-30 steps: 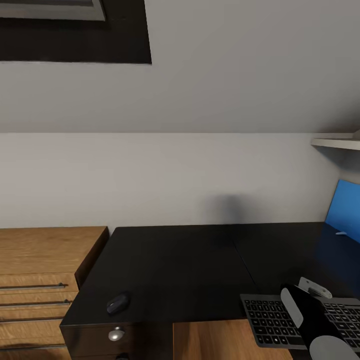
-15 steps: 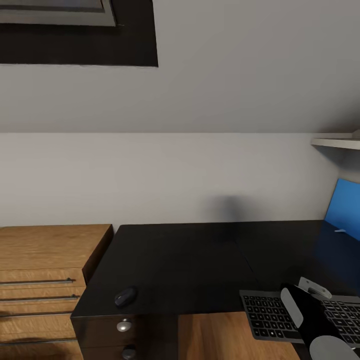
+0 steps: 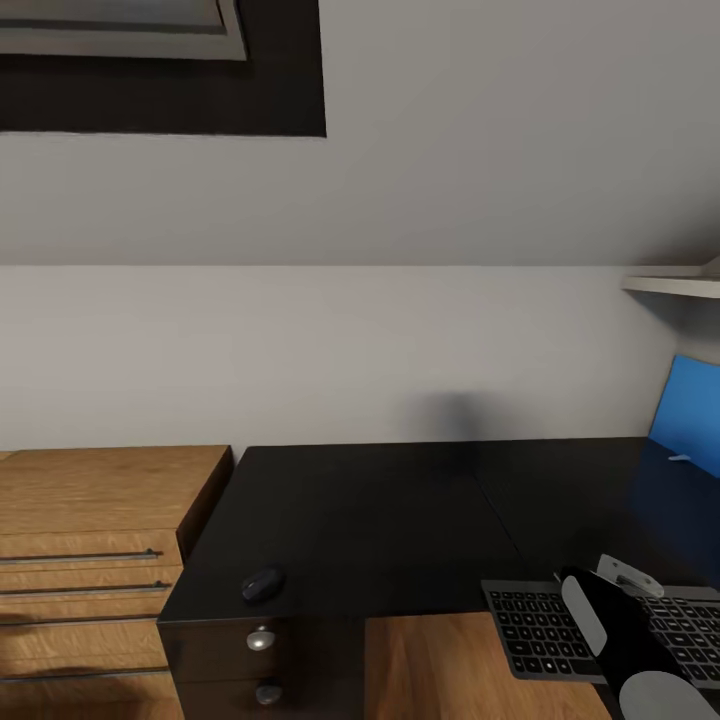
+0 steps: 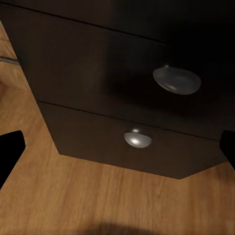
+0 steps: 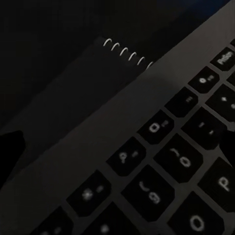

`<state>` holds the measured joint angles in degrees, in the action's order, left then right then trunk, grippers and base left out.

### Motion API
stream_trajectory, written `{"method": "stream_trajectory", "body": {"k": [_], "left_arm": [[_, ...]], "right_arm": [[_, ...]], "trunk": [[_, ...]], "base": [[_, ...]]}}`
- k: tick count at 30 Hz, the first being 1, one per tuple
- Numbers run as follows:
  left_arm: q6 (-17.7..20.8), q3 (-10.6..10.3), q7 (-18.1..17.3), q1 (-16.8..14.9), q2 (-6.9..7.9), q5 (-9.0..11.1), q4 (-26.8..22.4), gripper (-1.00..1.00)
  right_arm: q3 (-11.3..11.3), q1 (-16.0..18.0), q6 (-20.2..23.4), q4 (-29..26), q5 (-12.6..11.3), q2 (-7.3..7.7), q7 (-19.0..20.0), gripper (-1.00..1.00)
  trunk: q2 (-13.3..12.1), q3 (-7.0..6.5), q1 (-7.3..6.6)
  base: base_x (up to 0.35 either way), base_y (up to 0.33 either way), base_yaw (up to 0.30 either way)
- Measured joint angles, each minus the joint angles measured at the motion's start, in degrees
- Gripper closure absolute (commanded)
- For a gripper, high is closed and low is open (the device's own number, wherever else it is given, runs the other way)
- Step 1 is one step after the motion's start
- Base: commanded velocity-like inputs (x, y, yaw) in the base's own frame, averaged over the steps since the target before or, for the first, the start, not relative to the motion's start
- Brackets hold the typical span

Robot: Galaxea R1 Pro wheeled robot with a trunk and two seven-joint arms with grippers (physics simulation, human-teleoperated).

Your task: In the bedroom, organize the workspace by keeping the computer under the desk, ensuring the monitor is on the desk, placing the keyboard on the desk next to the monitor, placing the mouse on the desk next to the keyboard, moving the folder from the swivel chair onto the desk next to the mouse, stacking the notebook on top of the folder with the pen on top of the notebook, and positioning the swivel chair next to the desk.

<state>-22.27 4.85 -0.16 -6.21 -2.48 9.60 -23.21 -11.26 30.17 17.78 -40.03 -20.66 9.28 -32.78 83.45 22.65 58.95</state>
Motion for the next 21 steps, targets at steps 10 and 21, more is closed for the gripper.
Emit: {"method": "stream_trajectory", "body": {"k": [10, 21], "left_arm": [[0.01, 0.05, 0.00, -0.01, 0.03, -0.03, -0.03, -1.00], [0.00, -0.01, 0.00, 0.00, 0.02, 0.00, -0.02, -1.00]], "right_arm": [[0.08, 0.00, 0.13, 0.18, 0.29, 0.01, -0.01, -1.00], [0.05, -0.01, -0.03, 0.09, -0.12, 0.01, -0.01, -1.00]], "trunk": [[-0.01, 0.00, 0.02], [0.00, 0.00, 0.00]], "base": [[-0.112, 0.108, 0.000], [-0.031, 0.029, 0.000]]}}
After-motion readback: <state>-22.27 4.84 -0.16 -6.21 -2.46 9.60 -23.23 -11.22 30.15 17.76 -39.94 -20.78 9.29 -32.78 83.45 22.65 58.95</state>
